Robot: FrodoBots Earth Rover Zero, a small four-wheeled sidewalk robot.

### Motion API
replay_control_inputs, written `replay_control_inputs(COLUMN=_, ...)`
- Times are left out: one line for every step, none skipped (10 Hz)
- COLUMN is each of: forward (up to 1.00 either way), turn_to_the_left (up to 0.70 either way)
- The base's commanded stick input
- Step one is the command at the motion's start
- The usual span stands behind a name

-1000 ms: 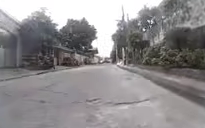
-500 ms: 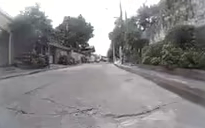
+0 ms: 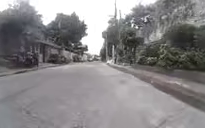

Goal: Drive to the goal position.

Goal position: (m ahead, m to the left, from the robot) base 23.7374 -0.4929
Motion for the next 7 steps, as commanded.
replay_control_inputs(forward=0.85, turn_to_the_left=0.00)
replay_control_inputs(forward=0.85, turn_to_the_left=0.00)
replay_control_inputs(forward=0.85, turn_to_the_left=0.00)
replay_control_inputs(forward=0.85, turn_to_the_left=0.00)
replay_control_inputs(forward=0.85, turn_to_the_left=0.00)
replay_control_inputs(forward=0.85, turn_to_the_left=0.00)
replay_control_inputs(forward=0.85, turn_to_the_left=0.00)
